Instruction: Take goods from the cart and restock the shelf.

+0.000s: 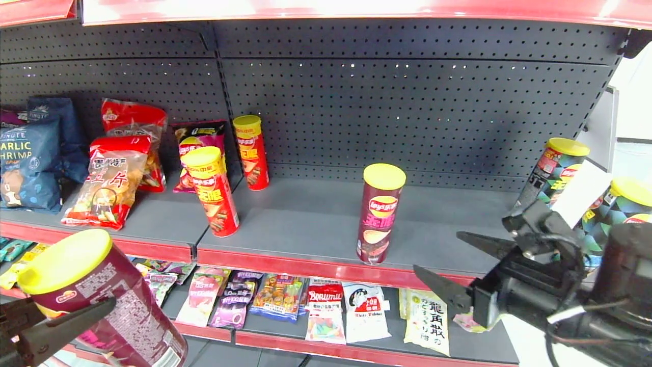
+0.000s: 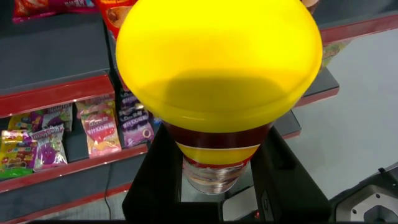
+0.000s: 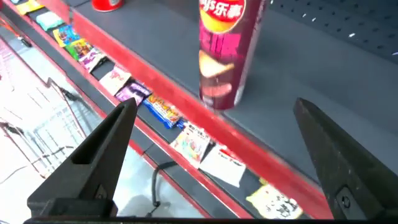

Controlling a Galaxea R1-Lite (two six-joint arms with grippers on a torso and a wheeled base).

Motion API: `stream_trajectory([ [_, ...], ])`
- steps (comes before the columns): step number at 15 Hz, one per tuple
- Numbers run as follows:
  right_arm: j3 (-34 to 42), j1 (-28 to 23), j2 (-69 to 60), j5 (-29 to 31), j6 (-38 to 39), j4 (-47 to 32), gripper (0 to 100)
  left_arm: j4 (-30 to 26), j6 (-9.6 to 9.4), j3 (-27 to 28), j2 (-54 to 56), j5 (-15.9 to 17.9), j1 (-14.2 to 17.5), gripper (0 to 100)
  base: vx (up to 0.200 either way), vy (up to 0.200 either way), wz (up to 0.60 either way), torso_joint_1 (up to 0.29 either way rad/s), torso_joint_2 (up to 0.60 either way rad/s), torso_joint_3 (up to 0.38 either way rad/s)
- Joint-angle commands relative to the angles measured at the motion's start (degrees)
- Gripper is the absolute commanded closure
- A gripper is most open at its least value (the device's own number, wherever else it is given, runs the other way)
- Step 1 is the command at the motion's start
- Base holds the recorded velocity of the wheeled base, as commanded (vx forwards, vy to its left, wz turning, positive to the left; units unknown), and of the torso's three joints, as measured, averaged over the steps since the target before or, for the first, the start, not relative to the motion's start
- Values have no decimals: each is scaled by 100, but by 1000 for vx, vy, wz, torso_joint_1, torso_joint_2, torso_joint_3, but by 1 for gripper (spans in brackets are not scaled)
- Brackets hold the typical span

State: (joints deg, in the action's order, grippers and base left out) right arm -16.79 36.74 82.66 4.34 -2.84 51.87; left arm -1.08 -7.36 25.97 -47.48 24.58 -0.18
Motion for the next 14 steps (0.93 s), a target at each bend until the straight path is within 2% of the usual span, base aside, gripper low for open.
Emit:
stream_trajectory([
  [1,729,-642,-1639,155,-287,-116,0,3,-20,14,503,-14,-8,100,0,0,0,0,0,0],
  [3,791,-1793,-2431,67,-472,-749,0,-6,-20,-4,951,3,-8,100,0,0,0,0,0,0],
  [6,809,-2734,-3837,41,-454,-2234,0,-50,16,-21,1584,-58,27,100,0,0,0,0,0,0],
  [8,809,-3367,-4909,41,-463,-3324,0,-50,7,-4,1681,-348,176,100,0,0,0,0,0,0],
  [9,773,-3551,-5392,-12,-454,-3851,0,-50,7,5,1690,-427,264,100,0,0,0,0,0,0],
  [11,817,-3595,-6412,5,-428,-4748,0,-67,-2,137,1540,-524,317,100,0,0,0,0,0,0],
  [14,756,-3604,-7335,58,-419,-5635,0,-58,-2,260,1356,-559,317,100,0,0,0,0,0,0],
])
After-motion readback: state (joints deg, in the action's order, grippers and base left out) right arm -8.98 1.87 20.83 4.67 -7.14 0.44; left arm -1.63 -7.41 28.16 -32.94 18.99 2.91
